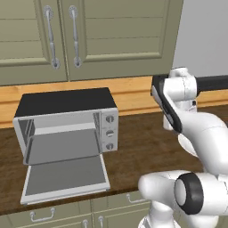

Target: Pick up the kebab skewer and baguette bread, and place them inside the toaster oven. Close the toaster oven door and start by setting the timer.

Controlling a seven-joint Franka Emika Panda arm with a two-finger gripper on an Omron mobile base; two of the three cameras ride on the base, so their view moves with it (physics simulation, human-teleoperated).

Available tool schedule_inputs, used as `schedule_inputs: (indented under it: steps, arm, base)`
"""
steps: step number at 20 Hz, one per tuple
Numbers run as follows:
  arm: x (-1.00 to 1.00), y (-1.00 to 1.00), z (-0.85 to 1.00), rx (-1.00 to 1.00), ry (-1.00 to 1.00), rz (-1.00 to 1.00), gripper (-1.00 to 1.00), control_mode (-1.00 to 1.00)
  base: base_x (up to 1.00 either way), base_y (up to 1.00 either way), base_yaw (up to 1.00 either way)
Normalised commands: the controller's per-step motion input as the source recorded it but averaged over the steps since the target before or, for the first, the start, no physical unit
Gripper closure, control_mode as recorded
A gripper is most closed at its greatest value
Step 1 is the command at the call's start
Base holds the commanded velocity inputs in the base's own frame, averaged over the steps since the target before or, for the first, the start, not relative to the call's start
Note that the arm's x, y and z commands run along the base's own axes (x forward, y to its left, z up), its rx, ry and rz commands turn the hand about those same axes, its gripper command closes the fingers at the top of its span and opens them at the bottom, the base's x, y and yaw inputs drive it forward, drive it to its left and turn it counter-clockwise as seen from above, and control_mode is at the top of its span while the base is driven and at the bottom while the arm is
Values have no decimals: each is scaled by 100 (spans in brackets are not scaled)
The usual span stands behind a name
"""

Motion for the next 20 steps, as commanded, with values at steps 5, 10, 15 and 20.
schedule_inputs:
  steps: [5, 10, 15, 20]
  arm:
    - [-24, 77, 28, -1, -5, 44, 100, -100]
    - [-3, 64, 0, 8, -14, 55, 100, -100]
    - [17, 84, 0, 15, 0, 50, 100, -100]
    - [3, 83, 0, 11, -3, 43, 100, -100]
  base:
    - [0, 0, 0]
    - [0, 0, 0]
    - [0, 0, 0]
    - [0, 0, 0]
